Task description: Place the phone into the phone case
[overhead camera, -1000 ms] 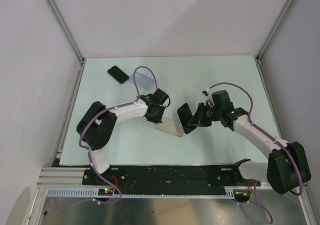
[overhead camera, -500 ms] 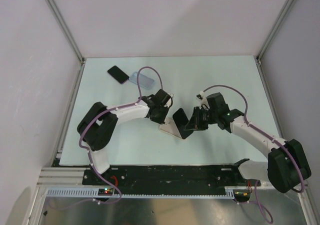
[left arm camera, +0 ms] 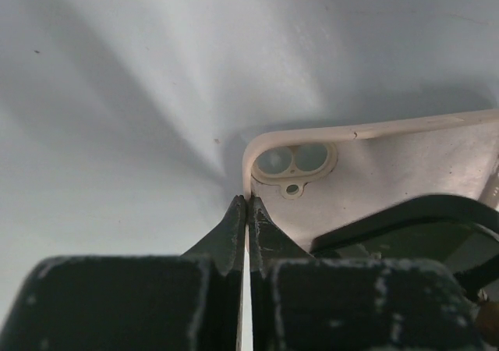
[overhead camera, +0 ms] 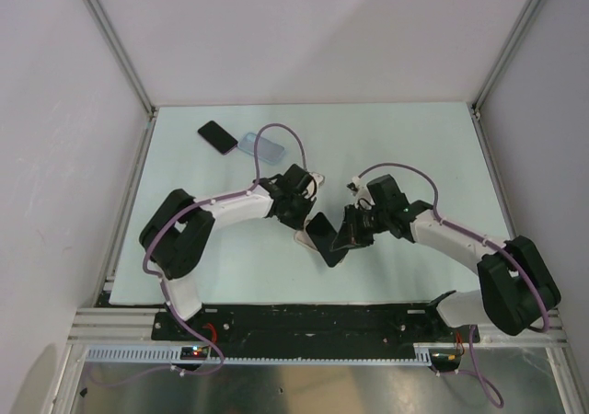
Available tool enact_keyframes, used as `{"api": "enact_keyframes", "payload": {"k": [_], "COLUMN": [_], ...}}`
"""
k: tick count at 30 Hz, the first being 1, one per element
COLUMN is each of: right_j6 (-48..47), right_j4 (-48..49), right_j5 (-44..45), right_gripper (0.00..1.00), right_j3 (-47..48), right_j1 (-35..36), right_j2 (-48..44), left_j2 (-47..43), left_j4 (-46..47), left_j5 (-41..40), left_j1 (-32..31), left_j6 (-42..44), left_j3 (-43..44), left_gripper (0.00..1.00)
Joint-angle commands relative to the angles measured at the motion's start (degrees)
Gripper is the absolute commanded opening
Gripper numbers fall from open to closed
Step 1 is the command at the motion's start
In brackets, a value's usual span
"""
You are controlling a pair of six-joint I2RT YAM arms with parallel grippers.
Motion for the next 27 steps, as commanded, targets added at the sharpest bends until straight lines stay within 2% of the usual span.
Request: {"api": "enact_keyframes", "payload": {"k": [1,6,12,27], "right_j6": [-1.3,-2.3,-0.9,4.6], "right_j4": [1.6,0.1,2.7,14.0], "right_j5": [-3.9,-4.8,-6.8,-12.7], "right_gripper": [0.0,0.0,0.0,0.0], "right_j3": [0.4,-1.8,-4.0,-5.8], "right_j1": [0.2,-0.6,-0.5,-3.5], "right_j2": [0.4,-0.2,0.2,13.1], "left_j2": [-5.3,-6.8,-5.3,-1.2], "left_j4": [2.4,2.6,2.5,3.1], "left_j5": [6.7,7.9,8.7,3.2], "left_j1": [-0.1,-0.2,-0.1,-0.2], "left_j6": [6.4,10.2,12.1,2.7], "left_j3": [-1.1,-1.1,0.3,1.6], "left_gripper": [0.0,0.0,0.0,0.0]}}
